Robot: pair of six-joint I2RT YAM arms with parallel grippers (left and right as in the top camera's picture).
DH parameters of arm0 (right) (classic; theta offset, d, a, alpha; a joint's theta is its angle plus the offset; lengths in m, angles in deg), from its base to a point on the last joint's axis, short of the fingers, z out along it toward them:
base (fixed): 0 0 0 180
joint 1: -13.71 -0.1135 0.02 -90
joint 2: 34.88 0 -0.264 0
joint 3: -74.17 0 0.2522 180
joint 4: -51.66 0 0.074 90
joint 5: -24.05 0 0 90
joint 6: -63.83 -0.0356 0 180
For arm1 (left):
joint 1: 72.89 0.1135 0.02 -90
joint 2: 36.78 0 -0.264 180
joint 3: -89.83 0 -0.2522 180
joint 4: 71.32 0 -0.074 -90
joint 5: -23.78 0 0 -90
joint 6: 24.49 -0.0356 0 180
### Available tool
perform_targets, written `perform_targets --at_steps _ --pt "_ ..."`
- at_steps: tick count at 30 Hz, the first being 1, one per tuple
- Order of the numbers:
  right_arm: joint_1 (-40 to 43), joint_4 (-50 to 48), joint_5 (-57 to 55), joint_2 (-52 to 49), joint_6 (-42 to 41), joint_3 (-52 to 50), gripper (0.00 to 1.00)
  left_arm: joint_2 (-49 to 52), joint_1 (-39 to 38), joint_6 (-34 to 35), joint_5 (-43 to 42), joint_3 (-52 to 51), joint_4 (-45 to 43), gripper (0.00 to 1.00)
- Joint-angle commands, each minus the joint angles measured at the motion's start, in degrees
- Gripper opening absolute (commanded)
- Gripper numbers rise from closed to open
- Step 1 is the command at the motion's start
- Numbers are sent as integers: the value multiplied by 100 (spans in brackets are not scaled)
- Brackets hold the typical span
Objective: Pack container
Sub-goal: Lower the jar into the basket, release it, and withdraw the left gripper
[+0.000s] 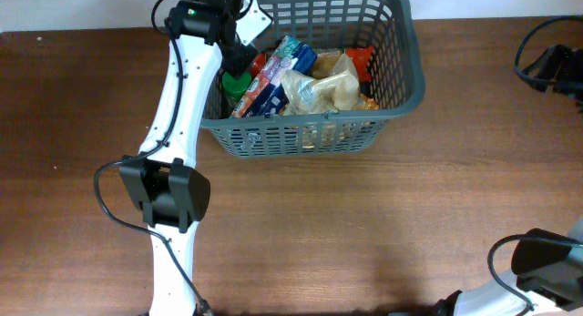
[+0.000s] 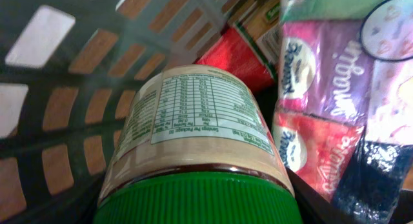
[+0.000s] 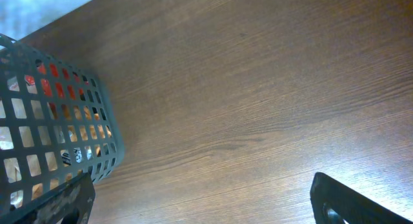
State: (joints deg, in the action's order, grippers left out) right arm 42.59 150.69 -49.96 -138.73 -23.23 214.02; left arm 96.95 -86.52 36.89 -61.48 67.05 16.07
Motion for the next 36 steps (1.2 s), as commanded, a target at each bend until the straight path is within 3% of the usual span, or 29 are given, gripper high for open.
perform_targets --at_steps 1,3,4,5,7,11,13,26,36 --pt "2 -17 50 50 -46 -31 99 42 9 223 184 85 85 2" --pt "2 -17 50 50 -46 -31 99 42 9 223 184 85 142 6" --pt "2 -17 50 50 -46 -31 99 42 9 223 184 85 153 17" --pt "2 -17 50 50 -46 -31 99 42 9 225 181 85 155 34" --pt "2 -17 50 50 -46 -31 99 42 9 225 181 85 144 99" --pt "2 -17 50 50 -46 -31 99 39 9 282 184 129 122 99" --pt "2 -17 50 48 -46 -31 99 39 9 636 247 393 155 99" --pt "2 -17 50 50 -46 -31 99 -614 210 1558 269 2671 796 99" --pt "2 -17 50 50 -46 -31 99 -901 1864 3021 531 2697 1622 99"
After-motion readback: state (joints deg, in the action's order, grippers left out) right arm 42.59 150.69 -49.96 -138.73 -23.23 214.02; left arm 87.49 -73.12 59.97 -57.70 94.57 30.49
